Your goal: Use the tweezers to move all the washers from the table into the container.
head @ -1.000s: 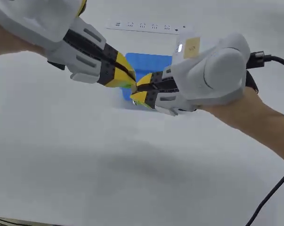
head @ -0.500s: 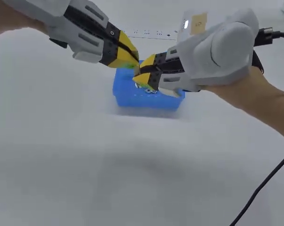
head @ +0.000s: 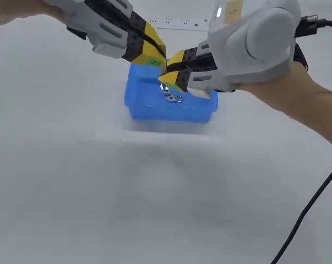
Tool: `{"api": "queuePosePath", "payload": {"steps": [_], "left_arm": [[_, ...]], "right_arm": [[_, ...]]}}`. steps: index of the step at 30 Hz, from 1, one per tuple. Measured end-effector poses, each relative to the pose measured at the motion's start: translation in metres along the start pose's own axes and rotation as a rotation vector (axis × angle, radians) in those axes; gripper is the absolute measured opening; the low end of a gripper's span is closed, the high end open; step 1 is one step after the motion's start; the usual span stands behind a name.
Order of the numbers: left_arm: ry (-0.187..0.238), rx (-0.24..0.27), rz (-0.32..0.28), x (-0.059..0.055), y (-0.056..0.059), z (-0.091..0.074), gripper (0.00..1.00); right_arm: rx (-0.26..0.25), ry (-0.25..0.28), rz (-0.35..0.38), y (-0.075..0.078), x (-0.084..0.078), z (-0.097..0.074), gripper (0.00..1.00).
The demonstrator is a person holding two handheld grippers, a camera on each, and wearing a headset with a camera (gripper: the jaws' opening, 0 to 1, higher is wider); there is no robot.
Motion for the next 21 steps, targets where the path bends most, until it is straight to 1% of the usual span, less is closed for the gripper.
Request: {"api": "queuePosePath", "payload": {"steps": [4, 5, 9, 13, 17, 21], "left_arm": [[0.001, -0.001, -0.037, -0.014, -0.007, 0.008, 0.07], [0.003, -0.004, -0.055, -0.018, -0.009, 0.010, 0.07], [0.000, -0.010, -0.073, -0.028, -0.012, 0.018, 0.07], [0.000, -0.012, -0.081, -0.032, -0.014, 0.023, 0.07], [-0.002, -0.015, -0.089, -0.035, -0.017, 0.027, 0.07], [-0.006, -0.018, -0.091, -0.037, -0.017, 0.029, 0.07]], "right_arm": [[0.025, -0.007, 0.013, 0.000, -0.011, 0.013, 0.08], [0.030, -0.009, 0.015, 0.000, -0.014, 0.016, 0.08], [0.052, -0.016, 0.034, -0.001, -0.024, 0.025, 0.08], [0.060, -0.017, 0.047, 0.001, -0.034, 0.032, 0.08], [0.065, -0.022, 0.057, 0.002, -0.040, 0.036, 0.08], [0.067, -0.025, 0.065, 0.002, -0.043, 0.038, 0.09]]}}
Point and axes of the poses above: the centre of the closed fingertips' face, and the gripper's own axes: z roughly forward along the fingers, y roughly to its right, x roughly out of its top, the point moved 6 cm from there along -z, roughly backward along the fingers, and after that the axes turned 9 degrees about -z, right-handed, at the moved point
